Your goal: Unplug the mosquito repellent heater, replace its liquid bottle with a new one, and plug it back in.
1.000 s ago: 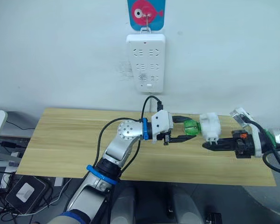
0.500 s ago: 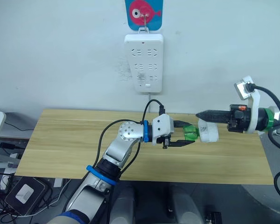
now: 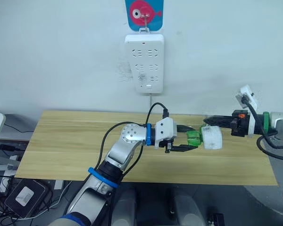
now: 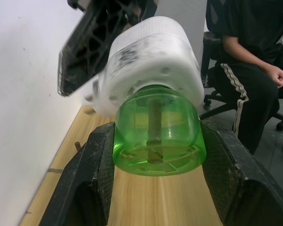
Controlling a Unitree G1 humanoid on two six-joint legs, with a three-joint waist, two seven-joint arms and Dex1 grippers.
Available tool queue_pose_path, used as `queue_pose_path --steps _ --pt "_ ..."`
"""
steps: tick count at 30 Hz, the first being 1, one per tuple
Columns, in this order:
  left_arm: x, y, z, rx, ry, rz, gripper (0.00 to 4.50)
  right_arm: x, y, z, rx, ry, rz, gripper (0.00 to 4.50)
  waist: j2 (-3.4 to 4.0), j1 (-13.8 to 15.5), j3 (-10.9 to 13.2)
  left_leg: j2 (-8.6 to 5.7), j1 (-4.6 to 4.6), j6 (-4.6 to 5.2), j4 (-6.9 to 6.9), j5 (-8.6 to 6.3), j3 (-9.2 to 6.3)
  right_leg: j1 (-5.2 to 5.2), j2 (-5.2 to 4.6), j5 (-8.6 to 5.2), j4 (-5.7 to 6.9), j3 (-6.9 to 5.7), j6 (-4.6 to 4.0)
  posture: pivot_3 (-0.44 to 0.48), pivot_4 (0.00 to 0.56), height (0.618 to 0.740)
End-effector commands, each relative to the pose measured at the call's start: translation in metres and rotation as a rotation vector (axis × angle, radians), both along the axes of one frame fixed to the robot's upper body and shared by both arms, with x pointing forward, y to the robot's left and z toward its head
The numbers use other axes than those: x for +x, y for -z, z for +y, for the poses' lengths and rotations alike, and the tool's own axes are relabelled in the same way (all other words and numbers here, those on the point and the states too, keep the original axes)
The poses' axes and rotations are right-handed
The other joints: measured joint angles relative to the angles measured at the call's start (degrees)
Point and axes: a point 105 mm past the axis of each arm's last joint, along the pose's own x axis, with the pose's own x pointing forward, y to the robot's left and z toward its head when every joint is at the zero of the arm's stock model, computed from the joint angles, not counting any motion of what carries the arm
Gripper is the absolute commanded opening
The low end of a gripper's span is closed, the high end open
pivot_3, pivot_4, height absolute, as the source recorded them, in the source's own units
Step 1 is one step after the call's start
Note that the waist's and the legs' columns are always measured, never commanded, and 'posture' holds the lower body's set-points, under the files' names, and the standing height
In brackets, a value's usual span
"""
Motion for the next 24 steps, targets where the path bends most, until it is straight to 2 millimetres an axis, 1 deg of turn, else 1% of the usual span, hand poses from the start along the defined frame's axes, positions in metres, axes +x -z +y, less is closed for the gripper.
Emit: queue_pose_path --steps 1,4,8,11,13,16,17,18,20,21,24 --pt "0.001 -0.027 0.000 -0.109 -0.021 -0.050 2.25 -0.018 0.009 0.005 -0.021 -0.091 0.055 0.06 0.00 0.0 0.0 0.00 0.00 0.00 0.00 0.00 0.00 0.00 0.00 0.00 0.00 0.00 0.00 -0.115 0.279 0.740" --pt "0.004 -0.028 0.000 -0.110 -0.033 -0.055 2.25 -0.029 0.010 0.008 -0.010 -0.136 0.083 0.06 0.00 0.0 0.0 0.00 -0.01 0.00 0.00 0.00 -0.01 0.00 0.00 0.00 -0.01 -0.01 0.00 -0.113 0.280 0.740" --pt "0.004 -0.027 0.000 -0.107 -0.036 -0.057 2.25 -0.035 0.009 0.010 0.004 -0.166 0.099 0.06 0.00 0.0 0.0 0.00 0.01 0.03 0.01 -0.01 0.00 0.01 0.00 0.00 0.00 0.00 0.00 -0.115 0.279 0.740" --pt "0.004 -0.025 0.000 -0.101 -0.036 -0.060 2.25 -0.026 0.005 0.007 0.003 -0.121 0.050 0.06 0.00 0.0 0.0 0.00 0.02 0.03 0.01 -0.01 0.00 0.01 0.00 0.00 0.00 0.00 0.00 -0.115 0.278 0.740" --pt "0.004 -0.023 0.001 -0.088 -0.034 -0.086 2.25 -0.011 -0.008 0.003 0.035 -0.056 -0.028 0.06 0.00 0.0 0.0 0.00 0.02 0.02 0.00 -0.01 0.00 0.01 0.00 0.00 0.00 0.00 0.00 -0.117 0.276 0.740" --pt "0.007 -0.019 0.008 -0.070 -0.041 -0.164 2.25 0.004 -0.040 -0.005 0.202 0.022 -0.028 0.60 0.01 -0.2 0.0 0.01 0.03 0.00 0.01 0.01 0.09 -0.01 0.00 0.00 0.01 0.05 0.00 -0.123 0.273 0.740" --pt "0.009 -0.018 0.011 -0.066 -0.051 -0.184 2.25 0.005 -0.049 -0.008 0.262 0.032 -0.001 0.87 0.01 -0.2 0.0 0.02 0.04 -0.04 0.02 0.03 0.11 -0.02 -0.01 0.00 0.03 0.05 -0.01 -0.123 0.273 0.740" --pt "0.012 -0.017 0.015 -0.068 -0.067 -0.197 2.25 0.003 -0.054 -0.012 0.302 0.041 0.030 1.27 0.01 -0.1 0.0 0.02 0.04 -0.07 0.02 0.07 0.11 -0.02 -0.02 0.01 0.04 0.04 -0.01 -0.127 0.270 0.740" --pt "0.018 -0.020 0.022 -0.076 -0.092 -0.256 2.25 -0.006 -0.053 -0.019 0.322 0.047 0.106 1.97 0.01 0.2 0.0 0.02 0.03 -0.07 0.00 0.07 0.09 -0.01 -0.03 0.01 0.03 0.03 -0.02 -0.130 0.269 0.740" --pt "0.019 -0.021 0.025 -0.078 -0.098 -0.293 2.25 -0.011 -0.048 -0.023 0.319 0.057 0.139 2.36 -0.01 0.5 0.0 0.01 0.00 -0.07 -0.02 0.06 -0.02 0.00 -0.03 0.01 0.00 -0.07 -0.02 -0.131 0.267 0.740" --pt "0.022 -0.026 0.033 -0.078 -0.090 -0.478 2.25 -0.021 -0.033 -0.030 0.360 0.081 0.248 3.43 -0.01 0.7 0.0 -0.03 -0.08 -0.02 -0.07 0.04 -0.02 0.00 -0.08 0.01 -0.07 -0.14 -0.02 -0.127 0.264 0.740"
